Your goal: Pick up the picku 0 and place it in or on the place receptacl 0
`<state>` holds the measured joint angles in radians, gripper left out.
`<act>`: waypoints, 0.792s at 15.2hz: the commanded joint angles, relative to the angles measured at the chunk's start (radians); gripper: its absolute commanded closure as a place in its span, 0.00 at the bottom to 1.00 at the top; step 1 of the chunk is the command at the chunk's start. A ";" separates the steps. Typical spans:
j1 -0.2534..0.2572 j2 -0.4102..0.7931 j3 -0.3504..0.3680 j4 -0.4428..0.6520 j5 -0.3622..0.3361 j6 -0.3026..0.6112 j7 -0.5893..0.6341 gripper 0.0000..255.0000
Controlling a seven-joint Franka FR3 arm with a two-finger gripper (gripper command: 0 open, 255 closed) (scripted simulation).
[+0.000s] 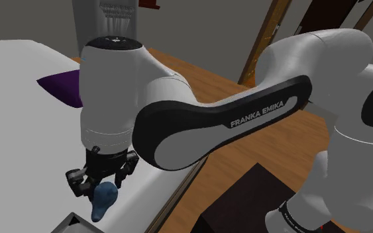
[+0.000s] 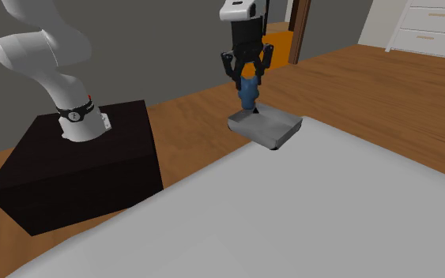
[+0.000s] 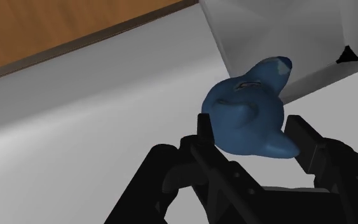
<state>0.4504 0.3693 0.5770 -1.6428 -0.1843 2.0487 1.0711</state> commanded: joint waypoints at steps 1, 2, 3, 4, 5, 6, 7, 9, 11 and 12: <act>0.057 0.061 -0.001 0.081 -0.038 -0.028 0.055 1.00; 0.084 0.088 -0.003 0.123 -0.053 -0.045 0.076 1.00; 0.111 0.117 -0.005 0.167 -0.067 -0.064 0.096 1.00; 0.140 0.146 -0.008 0.214 -0.082 -0.083 0.115 1.00; 0.170 0.177 -0.011 0.264 -0.096 -0.104 0.133 1.00; 0.201 0.210 -0.015 0.317 -0.110 -0.127 0.149 1.00; 0.237 0.248 -0.020 0.382 -0.125 -0.154 0.165 1.00; 0.234 0.251 -0.023 0.359 -0.127 -0.129 0.168 1.00; 0.232 0.254 -0.025 0.338 -0.130 -0.105 0.171 1.00; 0.231 0.257 -0.026 0.328 -0.132 -0.093 0.172 1.00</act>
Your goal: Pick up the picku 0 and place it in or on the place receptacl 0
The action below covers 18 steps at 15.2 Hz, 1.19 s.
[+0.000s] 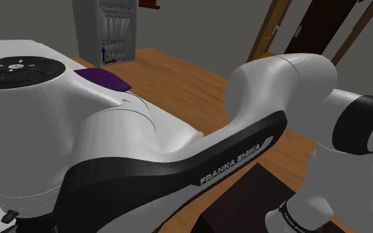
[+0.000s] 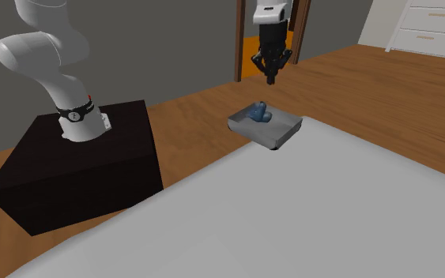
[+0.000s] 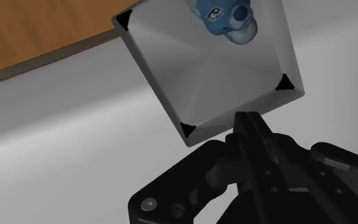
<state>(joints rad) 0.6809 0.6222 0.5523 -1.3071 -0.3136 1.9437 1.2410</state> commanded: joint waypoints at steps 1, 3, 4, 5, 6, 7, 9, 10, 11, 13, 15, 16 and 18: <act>0.000 0.000 0.000 0.000 0.000 0.000 0.000 1.00; 0.000 -0.013 0.005 -0.053 -0.017 0.047 -0.018 0.00; 0.000 -0.024 0.009 -0.102 -0.035 0.094 -0.034 0.00; 0.001 -0.033 0.013 -0.150 -0.055 0.140 -0.050 0.00; 0.003 -0.041 0.015 -0.195 -0.076 0.185 -0.064 0.00; 0.005 -0.047 0.016 -0.239 -0.099 0.230 -0.077 0.00; 0.012 -0.055 0.015 -0.319 -0.150 0.319 -0.099 0.00; 0.017 -0.056 0.013 -0.357 -0.179 0.363 -0.108 0.00; 0.023 -0.056 0.008 -0.392 -0.210 0.406 -0.115 0.00; 0.039 -0.052 -0.007 -0.456 -0.279 0.492 -0.123 0.00; 0.052 -0.047 -0.021 -0.491 -0.327 0.543 -0.124 0.00; 0.056 -0.035 -0.027 -0.486 -0.335 0.549 -0.120 0.00; 0.066 -0.011 -0.039 -0.474 -0.349 0.560 -0.113 0.00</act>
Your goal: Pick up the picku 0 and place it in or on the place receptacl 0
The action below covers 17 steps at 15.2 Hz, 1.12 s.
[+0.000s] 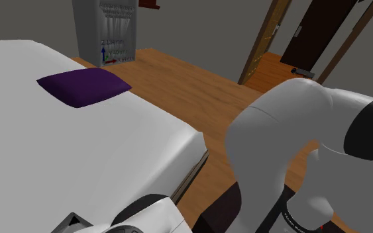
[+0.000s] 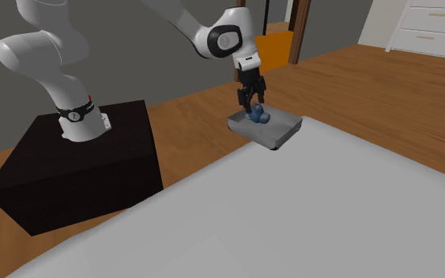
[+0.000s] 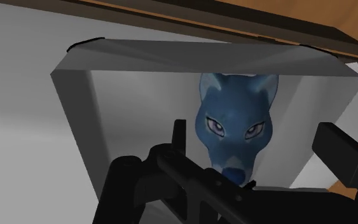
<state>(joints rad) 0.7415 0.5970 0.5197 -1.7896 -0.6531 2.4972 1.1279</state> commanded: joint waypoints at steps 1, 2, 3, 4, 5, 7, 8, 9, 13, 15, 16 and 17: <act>0.010 0.026 -0.013 0.015 -0.016 0.011 0.004 0.00; 0.014 0.037 -0.019 0.021 -0.022 0.017 0.008 0.00; 0.019 0.049 -0.025 0.028 -0.029 0.022 0.011 0.00; 0.026 0.068 -0.034 0.039 -0.039 0.029 0.016 0.00; 0.026 0.068 -0.034 0.039 -0.039 0.029 0.016 0.00; 0.026 0.068 -0.034 0.039 -0.038 0.029 0.016 0.00; 0.026 0.068 -0.034 0.039 -0.038 0.029 0.016 0.00; 0.026 0.068 -0.034 0.039 -0.038 0.029 0.016 0.00; 0.026 0.068 -0.034 0.039 -0.038 0.029 0.016 1.00; 0.026 0.068 -0.034 0.039 -0.038 0.029 0.016 1.00; 0.026 0.068 -0.034 0.039 -0.038 0.029 0.016 1.00; 0.026 0.068 -0.034 0.039 -0.039 0.029 0.016 1.00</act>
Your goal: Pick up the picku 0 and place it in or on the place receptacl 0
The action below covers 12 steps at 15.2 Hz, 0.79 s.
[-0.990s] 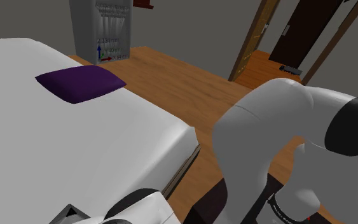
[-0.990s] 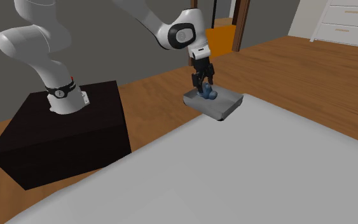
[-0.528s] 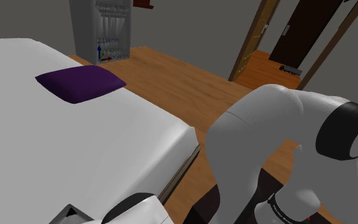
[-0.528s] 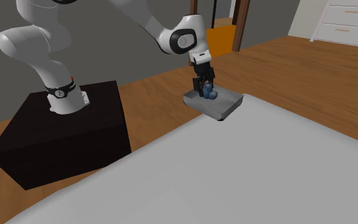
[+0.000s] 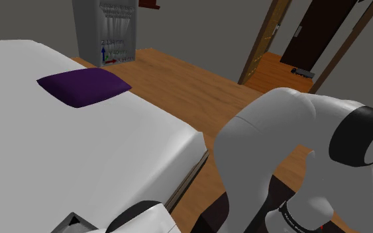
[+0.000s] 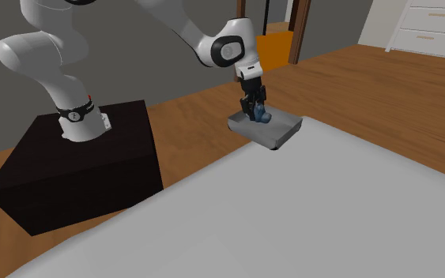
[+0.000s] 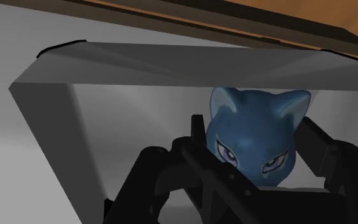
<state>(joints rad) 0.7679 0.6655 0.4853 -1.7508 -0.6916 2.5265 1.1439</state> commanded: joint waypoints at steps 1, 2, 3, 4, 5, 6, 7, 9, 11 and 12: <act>0.000 0.000 0.000 0.000 0.000 0.000 0.000 1.00; 0.000 0.000 0.000 0.000 0.000 0.000 0.000 1.00; 0.000 0.000 0.000 0.000 0.000 0.000 0.000 1.00; 0.000 0.000 0.000 0.000 0.000 0.000 0.000 1.00; 0.000 0.000 0.000 0.000 0.000 0.000 0.000 1.00; -0.004 -0.009 0.006 -0.001 0.007 -0.007 -0.006 1.00; -0.008 -0.017 0.012 -0.002 0.014 -0.015 -0.011 1.00; -0.016 -0.035 0.024 -0.002 0.028 -0.031 -0.023 1.00; -0.024 -0.051 0.035 -0.002 0.042 -0.047 -0.034 1.00; -0.028 -0.059 0.041 -0.002 0.049 -0.055 -0.040 1.00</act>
<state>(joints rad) 0.7432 0.6156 0.5197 -1.7524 -0.6501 2.4807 1.1089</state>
